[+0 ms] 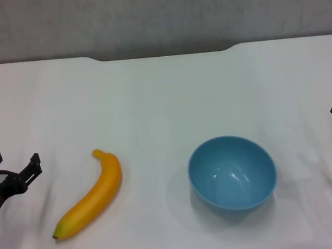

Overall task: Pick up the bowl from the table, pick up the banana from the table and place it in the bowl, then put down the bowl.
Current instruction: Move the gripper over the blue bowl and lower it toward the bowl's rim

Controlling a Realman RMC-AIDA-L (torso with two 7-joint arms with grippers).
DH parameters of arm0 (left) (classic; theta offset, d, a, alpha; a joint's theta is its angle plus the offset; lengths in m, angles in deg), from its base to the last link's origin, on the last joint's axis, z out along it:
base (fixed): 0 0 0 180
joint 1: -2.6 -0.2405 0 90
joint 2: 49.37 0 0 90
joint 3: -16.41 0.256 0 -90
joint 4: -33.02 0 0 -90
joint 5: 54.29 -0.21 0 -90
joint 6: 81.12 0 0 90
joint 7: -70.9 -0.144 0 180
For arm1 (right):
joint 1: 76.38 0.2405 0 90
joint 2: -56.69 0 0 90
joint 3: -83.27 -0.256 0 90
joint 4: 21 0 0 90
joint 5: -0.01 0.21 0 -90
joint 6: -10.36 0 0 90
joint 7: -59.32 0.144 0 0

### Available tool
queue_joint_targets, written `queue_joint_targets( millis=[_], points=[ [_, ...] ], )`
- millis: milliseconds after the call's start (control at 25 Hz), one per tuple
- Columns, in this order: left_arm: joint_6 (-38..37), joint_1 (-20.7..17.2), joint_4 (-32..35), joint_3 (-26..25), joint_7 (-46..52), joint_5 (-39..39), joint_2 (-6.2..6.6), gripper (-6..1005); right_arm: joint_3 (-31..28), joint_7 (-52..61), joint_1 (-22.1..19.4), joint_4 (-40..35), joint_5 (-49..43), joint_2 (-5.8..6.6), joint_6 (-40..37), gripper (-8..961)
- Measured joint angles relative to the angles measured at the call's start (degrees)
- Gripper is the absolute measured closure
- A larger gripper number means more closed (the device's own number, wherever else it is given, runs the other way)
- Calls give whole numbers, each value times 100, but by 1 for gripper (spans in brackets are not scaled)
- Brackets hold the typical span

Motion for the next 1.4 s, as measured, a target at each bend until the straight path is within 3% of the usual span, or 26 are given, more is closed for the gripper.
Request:
queue_joint_targets(
  millis=[840,1400],
  points=[
    [-8,-7,0,-9,3,6,0,99,0,0,7,0,0,0,2,286],
    [-8,153,2,27,10,6,-9,104,-371,21,63,97,-29,-3,-149,285]
  ],
)
